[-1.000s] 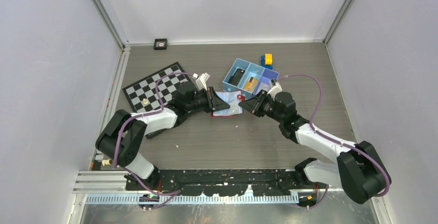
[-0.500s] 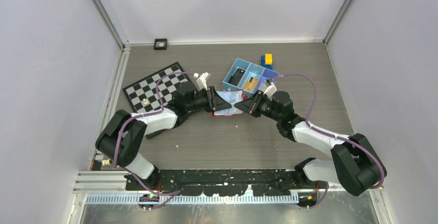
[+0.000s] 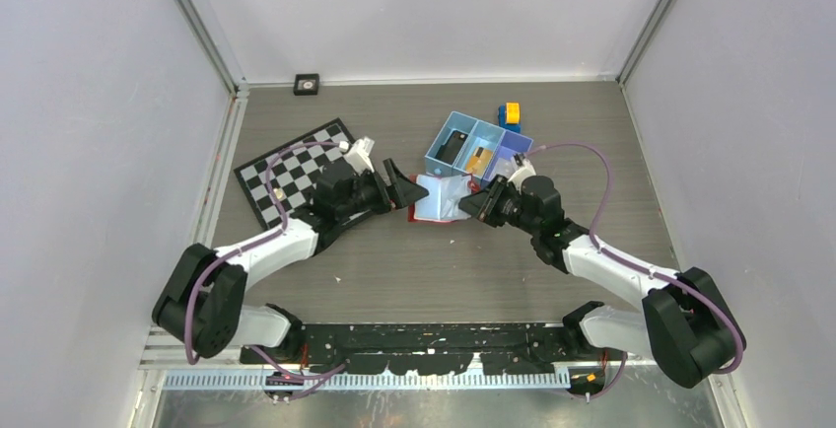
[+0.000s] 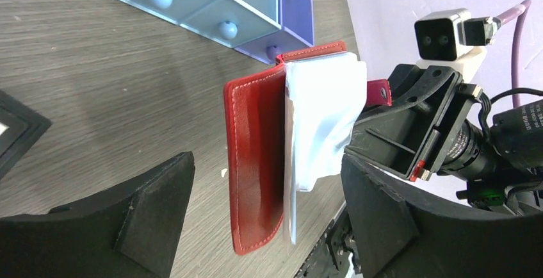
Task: Take the credit cards out of the card holder
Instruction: Remove the credit card from the card holder.
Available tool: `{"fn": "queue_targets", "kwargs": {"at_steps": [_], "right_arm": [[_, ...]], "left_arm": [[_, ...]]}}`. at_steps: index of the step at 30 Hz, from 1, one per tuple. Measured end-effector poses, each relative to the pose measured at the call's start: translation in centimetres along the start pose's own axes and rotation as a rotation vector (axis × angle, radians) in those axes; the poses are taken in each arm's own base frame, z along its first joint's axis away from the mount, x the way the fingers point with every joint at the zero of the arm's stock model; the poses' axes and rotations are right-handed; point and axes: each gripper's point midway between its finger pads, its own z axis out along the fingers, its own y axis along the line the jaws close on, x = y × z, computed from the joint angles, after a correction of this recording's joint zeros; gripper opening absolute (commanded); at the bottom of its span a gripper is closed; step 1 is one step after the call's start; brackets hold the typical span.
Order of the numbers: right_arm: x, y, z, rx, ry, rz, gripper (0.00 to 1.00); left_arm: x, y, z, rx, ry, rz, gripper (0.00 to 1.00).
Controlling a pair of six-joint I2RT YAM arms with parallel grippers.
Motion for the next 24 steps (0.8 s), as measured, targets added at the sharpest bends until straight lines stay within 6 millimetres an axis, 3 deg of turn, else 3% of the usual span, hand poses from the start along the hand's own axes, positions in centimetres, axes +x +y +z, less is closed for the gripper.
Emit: {"fn": "queue_targets", "kwargs": {"at_steps": [3, 9, 18, 24], "right_arm": [[0.2, 0.2, 0.1, -0.006, 0.007, -0.012, 0.05], [1.1, 1.4, 0.5, -0.019, 0.043, -0.062, 0.05], [3.2, 1.5, 2.1, 0.074, 0.098, -0.180, 0.03], [4.1, 0.9, 2.2, 0.119, 0.114, -0.232, 0.03]], "left_arm": [[1.0, -0.1, 0.9, 0.037, 0.041, -0.007, 0.89], [4.9, -0.2, 2.5, 0.070, 0.182, -0.012, 0.89], [4.6, -2.2, 2.7, 0.115, 0.178, 0.062, 0.90], [5.0, -1.1, 2.7, 0.054, 0.195, 0.054, 0.69]]}}
